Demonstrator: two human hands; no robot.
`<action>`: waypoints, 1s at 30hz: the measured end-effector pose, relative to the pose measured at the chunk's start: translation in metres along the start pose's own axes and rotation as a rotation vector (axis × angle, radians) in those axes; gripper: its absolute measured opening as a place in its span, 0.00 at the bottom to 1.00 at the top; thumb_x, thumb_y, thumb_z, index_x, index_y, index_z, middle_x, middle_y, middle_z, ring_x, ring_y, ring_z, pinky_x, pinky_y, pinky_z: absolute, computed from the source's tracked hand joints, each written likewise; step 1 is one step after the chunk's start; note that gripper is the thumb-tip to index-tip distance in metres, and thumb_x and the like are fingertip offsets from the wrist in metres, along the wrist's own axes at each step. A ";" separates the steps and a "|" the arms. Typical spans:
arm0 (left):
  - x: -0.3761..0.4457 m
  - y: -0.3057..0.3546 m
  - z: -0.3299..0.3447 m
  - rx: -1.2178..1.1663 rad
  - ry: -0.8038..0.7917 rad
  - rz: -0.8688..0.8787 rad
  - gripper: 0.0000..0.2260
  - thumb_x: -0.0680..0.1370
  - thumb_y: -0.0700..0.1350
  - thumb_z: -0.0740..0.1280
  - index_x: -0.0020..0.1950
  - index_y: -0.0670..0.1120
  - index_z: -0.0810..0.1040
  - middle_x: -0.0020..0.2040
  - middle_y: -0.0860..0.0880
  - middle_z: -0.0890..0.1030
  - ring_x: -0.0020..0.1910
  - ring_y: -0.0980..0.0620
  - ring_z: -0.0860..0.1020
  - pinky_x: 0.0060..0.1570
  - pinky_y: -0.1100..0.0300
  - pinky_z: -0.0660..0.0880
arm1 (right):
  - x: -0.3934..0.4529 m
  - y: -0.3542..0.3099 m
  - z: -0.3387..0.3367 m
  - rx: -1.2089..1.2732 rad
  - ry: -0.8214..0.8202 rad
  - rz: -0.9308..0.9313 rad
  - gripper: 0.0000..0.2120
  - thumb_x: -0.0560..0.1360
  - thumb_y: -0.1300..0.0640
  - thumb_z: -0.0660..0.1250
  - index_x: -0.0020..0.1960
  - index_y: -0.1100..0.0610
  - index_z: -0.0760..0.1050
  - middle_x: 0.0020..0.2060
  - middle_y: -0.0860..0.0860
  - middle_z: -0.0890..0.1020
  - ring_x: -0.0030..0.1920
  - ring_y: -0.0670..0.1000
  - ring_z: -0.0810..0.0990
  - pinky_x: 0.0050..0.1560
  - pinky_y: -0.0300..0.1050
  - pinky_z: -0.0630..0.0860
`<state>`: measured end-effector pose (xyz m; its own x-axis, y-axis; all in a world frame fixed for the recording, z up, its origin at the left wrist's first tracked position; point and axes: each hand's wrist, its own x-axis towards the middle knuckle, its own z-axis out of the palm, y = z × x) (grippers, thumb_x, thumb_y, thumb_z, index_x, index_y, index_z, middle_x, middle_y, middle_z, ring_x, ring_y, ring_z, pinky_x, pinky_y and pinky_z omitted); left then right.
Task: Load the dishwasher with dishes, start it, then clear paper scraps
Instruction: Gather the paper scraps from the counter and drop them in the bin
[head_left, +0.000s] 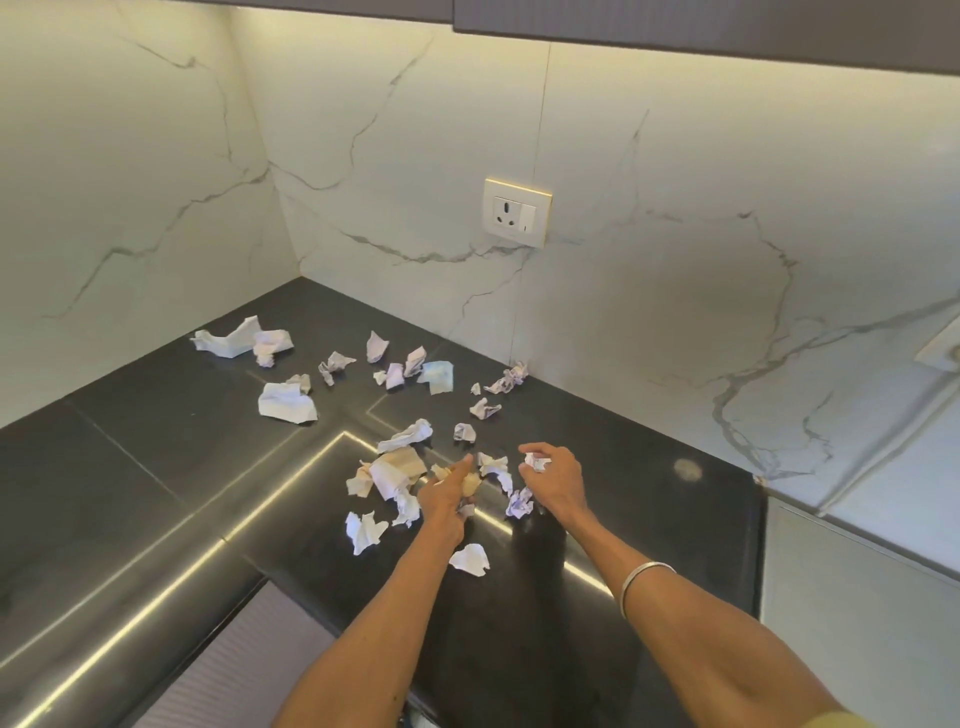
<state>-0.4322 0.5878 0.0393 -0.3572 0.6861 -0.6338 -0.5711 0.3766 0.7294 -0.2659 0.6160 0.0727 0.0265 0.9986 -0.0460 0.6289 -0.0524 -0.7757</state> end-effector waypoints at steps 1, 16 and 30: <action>0.004 -0.007 -0.004 0.020 -0.003 0.000 0.45 0.51 0.60 0.83 0.61 0.38 0.79 0.52 0.37 0.83 0.37 0.44 0.80 0.48 0.43 0.80 | -0.002 0.002 0.001 -0.058 -0.027 -0.025 0.13 0.72 0.52 0.72 0.56 0.45 0.81 0.55 0.50 0.79 0.54 0.49 0.78 0.55 0.38 0.71; -0.015 -0.015 0.005 0.144 -0.123 0.018 0.40 0.55 0.69 0.78 0.55 0.42 0.82 0.49 0.42 0.84 0.37 0.49 0.79 0.48 0.47 0.80 | -0.021 0.015 0.011 -0.016 -0.020 -0.012 0.04 0.68 0.54 0.78 0.41 0.49 0.84 0.33 0.42 0.82 0.35 0.44 0.82 0.43 0.42 0.80; -0.047 -0.026 0.012 -0.201 -0.435 -0.142 0.31 0.76 0.66 0.62 0.64 0.42 0.78 0.57 0.41 0.83 0.55 0.44 0.83 0.45 0.54 0.81 | -0.033 -0.027 0.014 0.125 -0.161 -0.144 0.05 0.71 0.57 0.77 0.46 0.56 0.86 0.36 0.48 0.86 0.37 0.42 0.84 0.38 0.32 0.78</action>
<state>-0.3916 0.5532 0.0532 0.0519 0.8490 -0.5258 -0.7383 0.3871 0.5522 -0.2945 0.5841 0.0862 -0.1867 0.9822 -0.0216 0.5163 0.0794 -0.8527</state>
